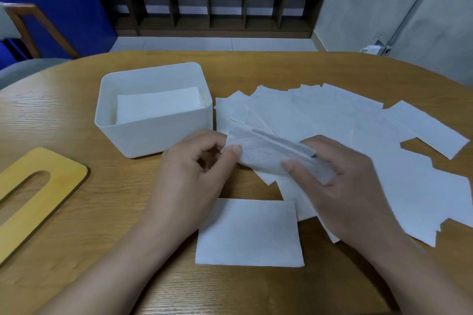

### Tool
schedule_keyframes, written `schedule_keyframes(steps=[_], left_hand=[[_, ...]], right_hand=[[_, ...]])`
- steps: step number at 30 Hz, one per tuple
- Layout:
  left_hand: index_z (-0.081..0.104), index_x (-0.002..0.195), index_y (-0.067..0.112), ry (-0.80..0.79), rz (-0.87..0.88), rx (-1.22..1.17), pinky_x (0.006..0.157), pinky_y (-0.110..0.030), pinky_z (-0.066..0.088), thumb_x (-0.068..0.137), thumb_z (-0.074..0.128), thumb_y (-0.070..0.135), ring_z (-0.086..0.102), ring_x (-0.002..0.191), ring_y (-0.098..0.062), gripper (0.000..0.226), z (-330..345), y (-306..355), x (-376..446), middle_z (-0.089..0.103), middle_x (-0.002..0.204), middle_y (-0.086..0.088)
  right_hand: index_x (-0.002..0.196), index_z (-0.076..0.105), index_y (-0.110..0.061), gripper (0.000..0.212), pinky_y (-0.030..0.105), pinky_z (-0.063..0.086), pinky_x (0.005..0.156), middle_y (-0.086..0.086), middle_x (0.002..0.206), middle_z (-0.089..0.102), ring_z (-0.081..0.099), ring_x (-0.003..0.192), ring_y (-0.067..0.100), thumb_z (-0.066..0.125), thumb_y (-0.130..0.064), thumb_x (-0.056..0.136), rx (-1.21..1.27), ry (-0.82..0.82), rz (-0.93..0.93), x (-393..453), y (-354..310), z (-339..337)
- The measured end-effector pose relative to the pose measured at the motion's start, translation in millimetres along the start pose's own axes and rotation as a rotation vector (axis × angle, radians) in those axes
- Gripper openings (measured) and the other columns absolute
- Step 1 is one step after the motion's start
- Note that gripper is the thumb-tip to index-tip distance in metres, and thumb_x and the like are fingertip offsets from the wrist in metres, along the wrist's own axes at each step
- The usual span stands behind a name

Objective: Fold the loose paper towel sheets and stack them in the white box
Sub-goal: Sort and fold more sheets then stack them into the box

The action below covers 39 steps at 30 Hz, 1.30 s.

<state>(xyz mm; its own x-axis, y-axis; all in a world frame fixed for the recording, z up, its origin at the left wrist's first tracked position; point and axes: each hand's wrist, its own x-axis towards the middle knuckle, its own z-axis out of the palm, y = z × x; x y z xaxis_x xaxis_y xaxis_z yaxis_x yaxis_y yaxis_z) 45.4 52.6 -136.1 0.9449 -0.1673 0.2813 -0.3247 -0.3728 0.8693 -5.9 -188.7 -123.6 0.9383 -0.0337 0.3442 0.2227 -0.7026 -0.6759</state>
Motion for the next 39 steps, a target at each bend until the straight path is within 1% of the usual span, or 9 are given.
schedule_keyframes(steps=[5,10,13,17,21,25,28,33,39], left_hand=[[0.076,0.085,0.010,-0.030,-0.101,-0.160,0.060,-0.033,0.036,0.105,0.074,0.027,0.043,0.065,-0.030,0.026,-10,8,1,0.056,0.077,-0.025],[0.077,0.085,0.013,-0.085,-0.249,-0.329,0.058,-0.019,0.038,0.104,0.073,0.019,0.042,0.062,-0.015,0.021,-14,12,-4,0.050,0.065,-0.005],[0.078,0.087,0.013,-0.080,-0.308,-0.381,0.056,-0.016,0.039,0.105,0.071,0.018,0.043,0.059,-0.013,0.019,-13,12,-7,0.050,0.064,-0.003],[0.078,0.093,0.011,-0.078,-0.288,-0.373,0.059,-0.017,0.041,0.105,0.071,0.019,0.045,0.061,-0.013,0.016,-14,12,-7,0.051,0.065,-0.003],[0.080,0.095,0.016,-0.093,-0.251,-0.309,0.069,-0.025,0.049,0.105,0.071,0.018,0.054,0.067,-0.020,0.013,-19,11,-7,0.063,0.070,-0.005],[0.080,0.116,0.023,-0.194,-0.244,-0.265,0.091,-0.058,0.062,0.101,0.076,0.018,0.075,0.091,-0.042,0.016,-26,16,-11,0.083,0.101,-0.010],[0.074,0.121,0.018,-0.222,-0.266,-0.327,0.091,-0.046,0.066,0.096,0.078,0.015,0.082,0.096,-0.032,0.026,-33,24,-11,0.085,0.103,-0.009],[0.075,0.111,0.030,-0.388,-0.314,-0.150,0.079,-0.060,0.062,0.096,0.078,0.034,0.078,0.081,-0.042,0.016,-48,25,-17,0.083,0.086,-0.011],[0.073,0.092,0.033,-0.412,-0.212,0.229,0.053,-0.024,0.037,0.094,0.078,0.049,0.049,0.052,-0.005,0.016,-43,20,-29,0.063,0.062,0.008]], right_hand=[[0.081,0.079,-0.021,0.027,0.033,0.048,0.064,-0.003,0.074,0.070,0.063,0.070,0.019,0.070,-0.024,0.106,0.316,0.075,0.200,9,3,-8],[0.093,0.084,-0.016,0.022,0.048,0.060,0.078,0.006,0.082,0.078,0.071,0.077,0.032,0.069,-0.025,0.106,0.472,0.158,0.360,17,9,-10],[0.106,0.084,-0.022,0.017,0.042,0.062,0.086,-0.003,0.102,0.083,0.078,0.092,0.017,0.071,-0.032,0.104,0.466,0.154,0.357,18,6,-11],[0.131,0.074,-0.039,0.041,0.026,0.054,0.099,-0.019,0.113,0.075,0.069,0.119,0.009,0.072,-0.053,0.092,0.309,0.048,0.196,12,-1,-8],[0.130,0.076,-0.035,0.036,0.023,0.052,0.083,-0.011,0.087,0.060,0.061,0.086,0.011,0.083,-0.030,0.095,0.380,0.065,0.184,12,2,-4],[0.114,0.082,-0.027,0.021,0.026,0.057,0.071,-0.007,0.081,0.074,0.071,0.074,0.017,0.082,-0.016,0.096,0.511,-0.024,0.267,12,0,-7],[0.109,0.082,-0.027,0.016,0.033,0.061,0.067,0.009,0.088,0.080,0.077,0.074,0.032,0.083,-0.017,0.096,0.519,-0.151,0.316,8,-7,-10],[0.109,0.082,-0.032,0.014,0.034,0.058,0.058,0.007,0.081,0.076,0.070,0.059,0.032,0.079,-0.022,0.099,0.428,-0.288,0.322,-2,-11,-20],[0.098,0.078,-0.039,0.009,0.019,0.048,0.056,-0.011,0.063,0.064,0.061,0.050,0.009,0.081,-0.030,0.096,0.170,-0.388,0.271,-14,-8,-15]])
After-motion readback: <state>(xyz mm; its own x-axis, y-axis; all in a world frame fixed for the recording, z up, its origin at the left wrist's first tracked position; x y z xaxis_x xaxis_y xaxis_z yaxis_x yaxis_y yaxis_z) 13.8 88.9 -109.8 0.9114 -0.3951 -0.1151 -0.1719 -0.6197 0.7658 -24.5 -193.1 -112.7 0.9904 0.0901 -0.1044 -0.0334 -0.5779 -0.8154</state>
